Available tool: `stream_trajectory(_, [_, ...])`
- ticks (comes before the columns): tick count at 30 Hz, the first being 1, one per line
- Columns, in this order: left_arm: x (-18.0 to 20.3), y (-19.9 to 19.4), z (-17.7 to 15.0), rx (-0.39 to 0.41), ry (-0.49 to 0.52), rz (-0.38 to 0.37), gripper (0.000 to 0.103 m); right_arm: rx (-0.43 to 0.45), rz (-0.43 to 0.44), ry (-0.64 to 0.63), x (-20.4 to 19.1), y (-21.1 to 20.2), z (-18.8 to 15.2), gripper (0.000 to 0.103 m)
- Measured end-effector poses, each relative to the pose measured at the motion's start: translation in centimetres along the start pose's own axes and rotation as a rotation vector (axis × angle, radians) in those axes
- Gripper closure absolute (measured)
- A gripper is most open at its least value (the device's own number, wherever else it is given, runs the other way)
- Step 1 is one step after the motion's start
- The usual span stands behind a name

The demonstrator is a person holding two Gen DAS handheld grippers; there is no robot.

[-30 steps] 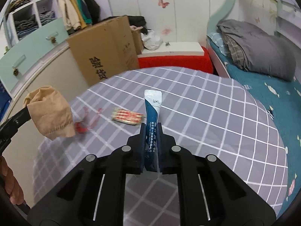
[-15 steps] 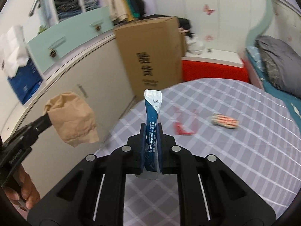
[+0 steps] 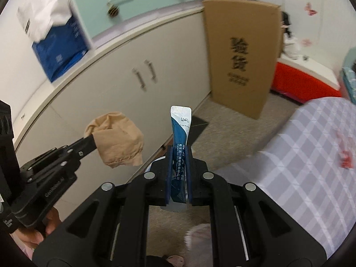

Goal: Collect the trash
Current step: 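Carry the cloth and toothpaste tube to the wastebasket and open both grippers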

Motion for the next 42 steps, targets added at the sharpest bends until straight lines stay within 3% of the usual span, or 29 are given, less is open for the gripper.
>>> stream_trajectory(4, [-4.7,1.7,-1.2,-0.042,-0.040,0.095,0.099,-0.055,0.075,0.005,-3.0,4.5,-1.1,0.092])
stream_trajectory(8, [-7.9,3.2,-2.2,-0.082,-0.062,0.158,0.099,-0.103,0.088,0.008,-4.2,7.9,-2.5,0.088])
stream_trajectory(9, [-8.4,3.5,-2.5,-0.091,-0.066,0.167,0.099,-0.113,0.077,0.004,-4.2,8.5,-2.9,0.084])
stream_trajectory(11, [-9.3,4.0,-3.0,-0.103,-0.062,0.186,0.099,-0.121,0.062,-0.015,-4.1,9.0,-3.5,0.051])
stream_trajectory(12, [-9.4,4.2,-3.2,-0.107,-0.060,0.191,0.099,-0.117,0.043,-0.025,-4.0,9.2,-3.6,0.049])
stream_trajectory(33, [-7.3,6.4,-3.9,-0.152,-0.041,0.177,0.098,-0.075,0.021,0.054,-1.5,8.1,-2.9,0.047])
stream_trajectory(39, [-6.7,6.9,-3.4,-0.156,-0.033,0.187,0.098,-0.010,-0.011,0.074,-0.7,7.3,-2.1,0.045])
stream_trajectory(40, [-6.7,6.9,-3.3,-0.157,-0.034,0.189,0.096,-0.004,-0.015,0.075,-0.6,7.2,-2.0,0.045])
stream_trajectory(42, [-6.6,7.0,-3.1,-0.157,-0.037,0.198,0.072,0.011,-0.022,0.074,-0.4,7.0,-1.8,0.044])
Point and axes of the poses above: each gripper's, at about its wrist camera, not at the fingertips, and y roughly the way its jaws point, x to its right, z to its top, the point moved 9 cm from there along y, roughly the way its jaws point, and after that the axes turned 7 degrees about x, right-handed, at the moved point
